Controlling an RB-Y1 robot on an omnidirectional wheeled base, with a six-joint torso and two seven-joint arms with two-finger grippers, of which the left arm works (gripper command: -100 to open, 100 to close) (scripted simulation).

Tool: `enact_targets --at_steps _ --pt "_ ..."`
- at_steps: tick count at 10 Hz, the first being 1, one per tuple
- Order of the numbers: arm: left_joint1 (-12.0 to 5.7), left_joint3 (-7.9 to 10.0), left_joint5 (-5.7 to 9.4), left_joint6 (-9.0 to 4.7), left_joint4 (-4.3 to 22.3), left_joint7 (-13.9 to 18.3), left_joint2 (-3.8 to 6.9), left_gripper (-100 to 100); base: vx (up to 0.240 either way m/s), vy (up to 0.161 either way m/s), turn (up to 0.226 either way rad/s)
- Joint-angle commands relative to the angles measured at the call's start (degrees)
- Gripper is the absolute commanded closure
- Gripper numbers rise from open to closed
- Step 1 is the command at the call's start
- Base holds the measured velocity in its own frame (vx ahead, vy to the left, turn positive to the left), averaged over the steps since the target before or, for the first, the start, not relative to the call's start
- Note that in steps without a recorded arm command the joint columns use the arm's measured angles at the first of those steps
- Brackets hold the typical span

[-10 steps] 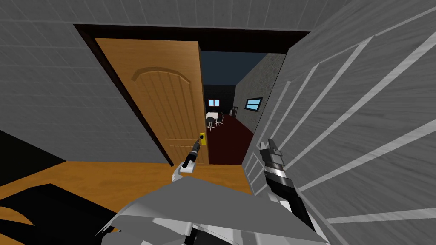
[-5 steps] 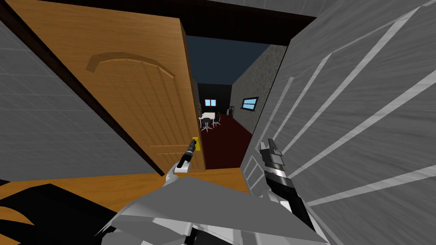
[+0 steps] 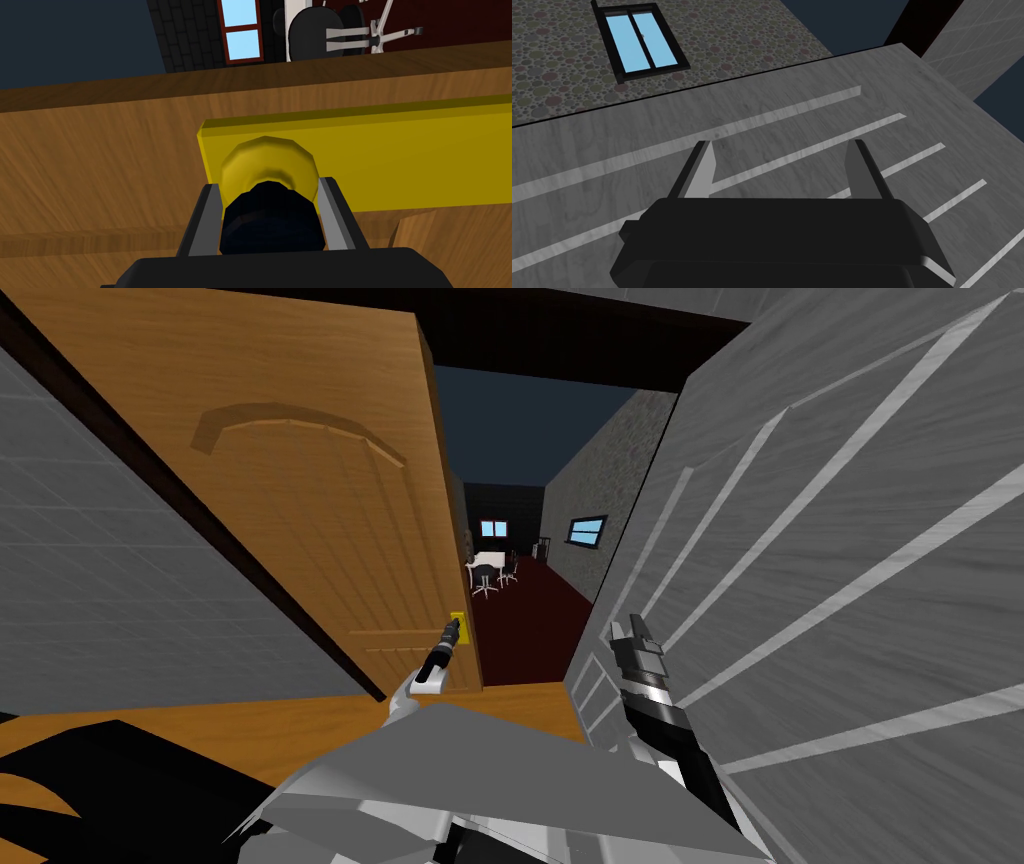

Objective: Pull the door open

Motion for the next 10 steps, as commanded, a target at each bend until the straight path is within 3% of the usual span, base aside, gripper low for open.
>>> enact_targets --at_steps 1,2,4,10 --pt "0.04 0.02 0.02 -0.02 -0.01 0.04 -0.01 100 -0.011 -0.004 0.004" --pt "0.04 0.02 0.02 -0.02 -0.01 0.04 -0.01 100 0.0 0.0 0.0" --pt "0.45 -0.89 0.18 -0.1 -0.14 0.98 0.99 100 -0.157 0.056 -0.124" --pt "1.65 -3.81 0.78 -0.65 -0.88 4.3 4.54 100 -0.196 0.064 -0.136"
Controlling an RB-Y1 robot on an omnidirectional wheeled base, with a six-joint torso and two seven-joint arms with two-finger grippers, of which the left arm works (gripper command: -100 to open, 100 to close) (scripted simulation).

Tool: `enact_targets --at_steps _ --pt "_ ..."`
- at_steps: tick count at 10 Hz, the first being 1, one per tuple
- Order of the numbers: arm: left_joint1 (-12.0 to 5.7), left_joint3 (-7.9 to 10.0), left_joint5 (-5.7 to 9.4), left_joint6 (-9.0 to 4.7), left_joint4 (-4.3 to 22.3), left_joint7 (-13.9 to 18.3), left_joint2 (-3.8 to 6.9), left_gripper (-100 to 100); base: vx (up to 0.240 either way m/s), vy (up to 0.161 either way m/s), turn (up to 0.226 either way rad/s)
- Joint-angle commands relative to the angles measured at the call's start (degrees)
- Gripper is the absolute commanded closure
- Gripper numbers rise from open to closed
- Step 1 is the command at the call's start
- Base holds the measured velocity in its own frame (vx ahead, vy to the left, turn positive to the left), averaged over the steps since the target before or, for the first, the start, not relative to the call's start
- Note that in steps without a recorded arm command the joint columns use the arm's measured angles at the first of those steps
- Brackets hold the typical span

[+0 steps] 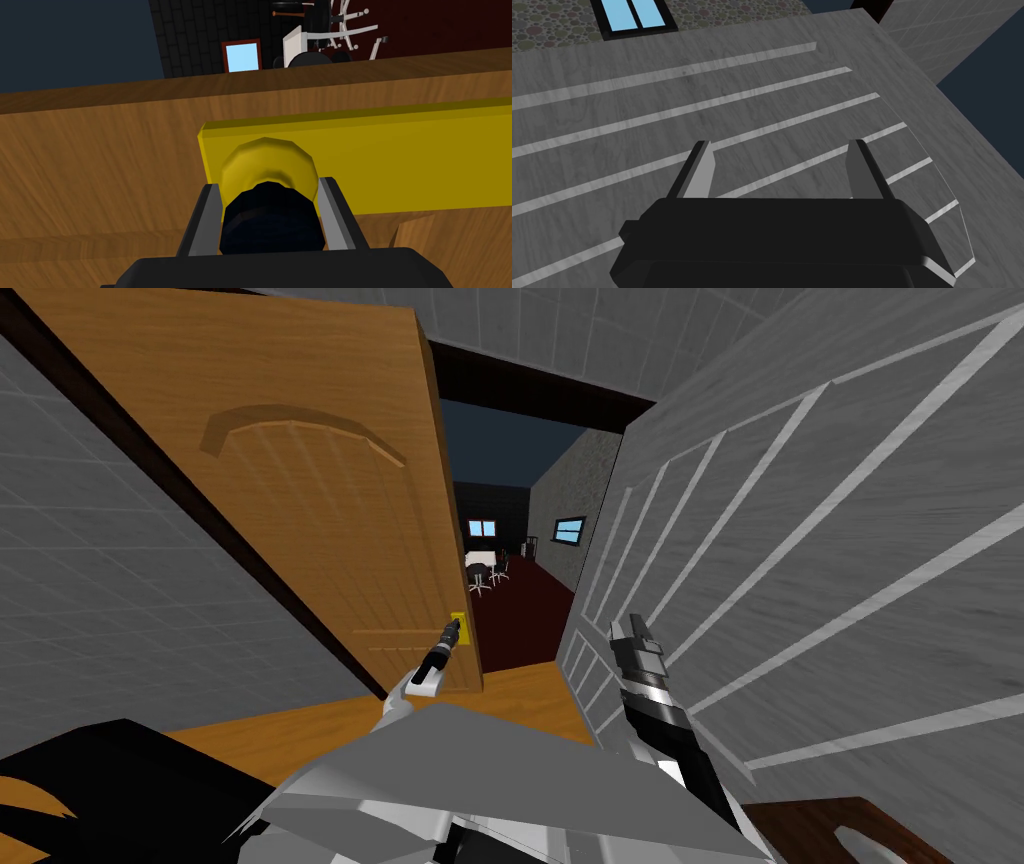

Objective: Pull the door open

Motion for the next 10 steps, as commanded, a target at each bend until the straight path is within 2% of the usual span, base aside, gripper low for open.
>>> enact_targets --at_steps 1,4,5,10 --pt "0.34 -0.58 0.2 -0.23 -0.23 0.95 1.04 100 -0.199 0.042 -0.131" --pt "0.79 -1.67 0.42 -0.44 -0.5 2.19 2.37 100 -0.198 0.055 -0.108" --pt "0.66 -1.69 0.34 -0.37 -0.44 1.92 1.98 100 -0.084 0.015 -0.038" --pt "3.71 -5.06 0.55 -2.38 -2.48 5.12 5.69 100 -0.234 0.073 -0.143"
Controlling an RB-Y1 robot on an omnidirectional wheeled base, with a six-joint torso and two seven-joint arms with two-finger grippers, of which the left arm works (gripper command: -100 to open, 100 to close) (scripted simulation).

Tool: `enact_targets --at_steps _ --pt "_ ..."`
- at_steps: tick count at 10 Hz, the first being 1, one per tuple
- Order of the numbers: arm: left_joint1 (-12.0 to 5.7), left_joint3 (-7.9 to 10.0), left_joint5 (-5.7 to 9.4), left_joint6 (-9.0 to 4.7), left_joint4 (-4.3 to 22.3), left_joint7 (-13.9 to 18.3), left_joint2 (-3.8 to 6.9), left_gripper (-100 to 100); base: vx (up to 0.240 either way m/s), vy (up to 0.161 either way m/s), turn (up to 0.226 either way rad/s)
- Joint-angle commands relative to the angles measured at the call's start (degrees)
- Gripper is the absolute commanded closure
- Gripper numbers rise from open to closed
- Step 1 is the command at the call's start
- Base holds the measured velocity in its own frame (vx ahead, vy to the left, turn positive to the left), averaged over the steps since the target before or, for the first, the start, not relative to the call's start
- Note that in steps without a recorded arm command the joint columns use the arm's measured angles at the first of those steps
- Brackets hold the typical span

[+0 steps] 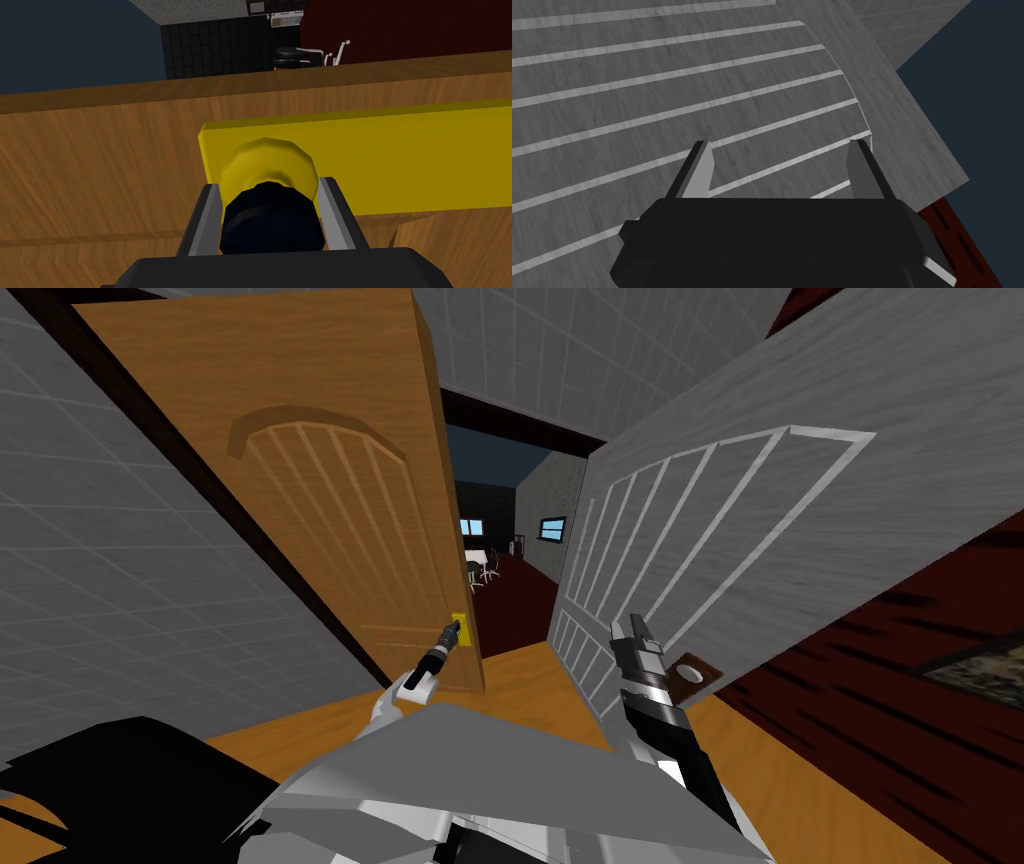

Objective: Pull the door open

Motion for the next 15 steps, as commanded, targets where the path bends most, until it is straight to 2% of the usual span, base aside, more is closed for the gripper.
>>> enact_targets --at_steps 1,3,4,5,6,11,13,14,15 --pt "0.92 -0.92 0.08 -0.89 -0.18 1.03 1.14 100 -0.244 0.102 -0.129" --pt "1.8 -1.87 0.16 -1.51 -0.82 1.96 2.27 100 -0.24 0.071 -0.105" --pt "1.51 -1.86 0.08 -1.19 -0.63 1.63 1.82 100 -0.113 0.015 -0.022" --pt "2.94 -2.87 0.13 -2.35 -1.19 2.72 3.18 100 -0.163 0.035 -0.127" --pt "3.25 -3.06 0.16 -2.66 -1.35 2.97 3.54 100 -0.216 0.088 -0.134" --pt "6.7 -5.3 0.42 -6.11 -3.16 5.86 7.58 100 -0.205 0.086 -0.128" --pt "7.75 -5.98 0.5 -7.15 -3.71 6.74 8.81 100 -0.191 0.07 -0.087" --pt "7.39 -6.0 0.4 -6.7 -3.48 6.36 8.27 100 -0.083 0.028 -0.025" --pt "8.39 -6.65 0.4 -8.03 -3.51 7.21 9.41 100 -0.154 0.051 -0.135"
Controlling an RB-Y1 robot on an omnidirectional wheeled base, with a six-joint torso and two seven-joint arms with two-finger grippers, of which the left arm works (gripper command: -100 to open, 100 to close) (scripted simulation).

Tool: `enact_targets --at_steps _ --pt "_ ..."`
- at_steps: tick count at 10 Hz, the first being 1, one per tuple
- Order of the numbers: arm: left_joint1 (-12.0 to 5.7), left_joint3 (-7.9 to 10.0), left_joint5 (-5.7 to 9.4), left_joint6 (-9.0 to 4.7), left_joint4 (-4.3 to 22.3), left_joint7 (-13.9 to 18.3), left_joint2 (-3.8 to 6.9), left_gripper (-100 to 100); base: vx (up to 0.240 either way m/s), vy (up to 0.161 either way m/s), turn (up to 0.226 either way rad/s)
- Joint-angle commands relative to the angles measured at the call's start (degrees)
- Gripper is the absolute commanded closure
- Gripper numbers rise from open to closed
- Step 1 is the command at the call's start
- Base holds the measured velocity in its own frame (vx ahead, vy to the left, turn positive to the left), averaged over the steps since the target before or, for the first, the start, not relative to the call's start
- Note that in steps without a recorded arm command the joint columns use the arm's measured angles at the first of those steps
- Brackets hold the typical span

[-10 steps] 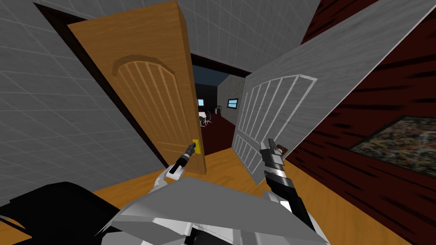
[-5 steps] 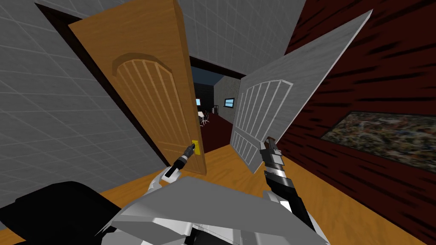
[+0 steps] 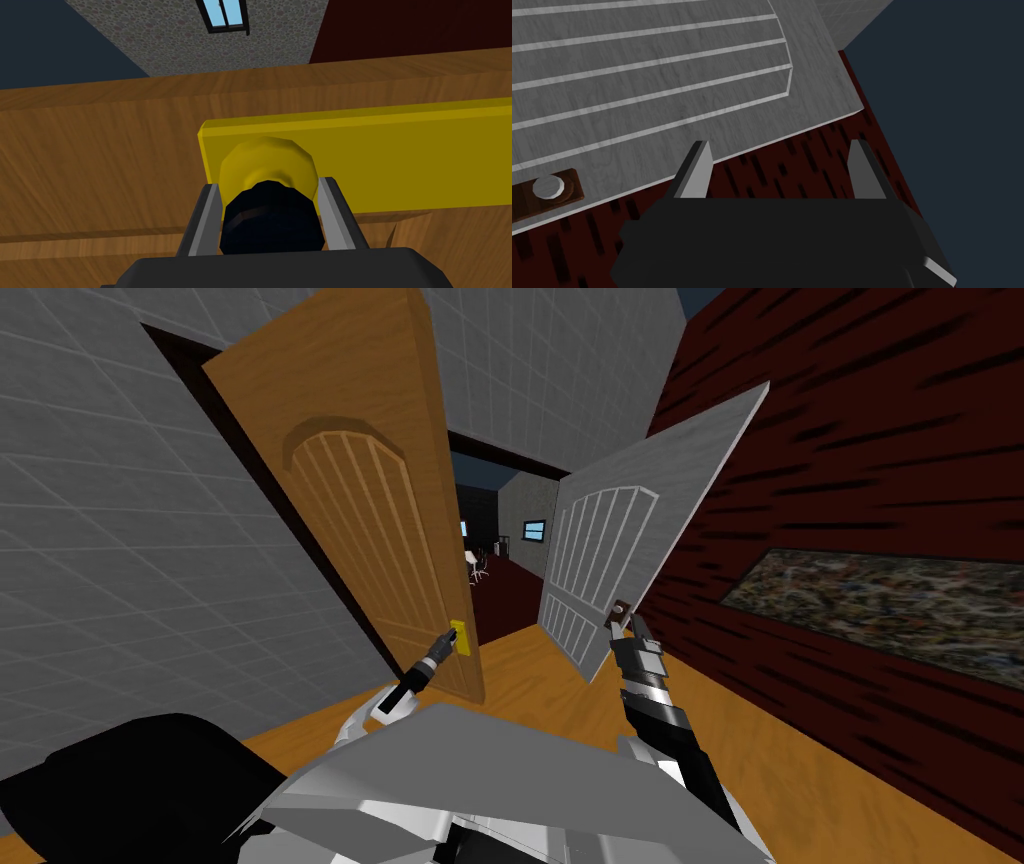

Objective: Pull the door open

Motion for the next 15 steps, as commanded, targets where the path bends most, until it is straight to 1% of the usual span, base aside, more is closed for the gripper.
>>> enact_targets --at_steps 1,5,8,9,10,12,15 --pt "0.63 -0.36 0.01 -1.12 -0.08 0.63 0.85 100 -0.22 0.084 -0.153" --pt "2.56 -1.4 0.12 -4.42 -0.19 2.51 3.7 100 -0.201 0.101 -0.141" --pt "3.77 -2.05 0.19 -6.48 -0.25 3.69 5.48 100 -0.203 0.081 -0.11" --pt "3.51 -2.2 0.11 -5.88 -0.34 3.45 5.07 100 -0.087 0.024 -0.022" --pt "3.98 -2.58 0.09 -6.92 0.05 3.96 5.77 100 -0.096 0.058 -0.096" --pt "4.43 -2.89 0.13 -8.38 0.47 4.59 6.77 100 -0.213 0.1 -0.174" --pt "5.23 -3.44 0.19 -10.96 1.21 5.71 8.53 100 -0.211 0.102 -0.142"
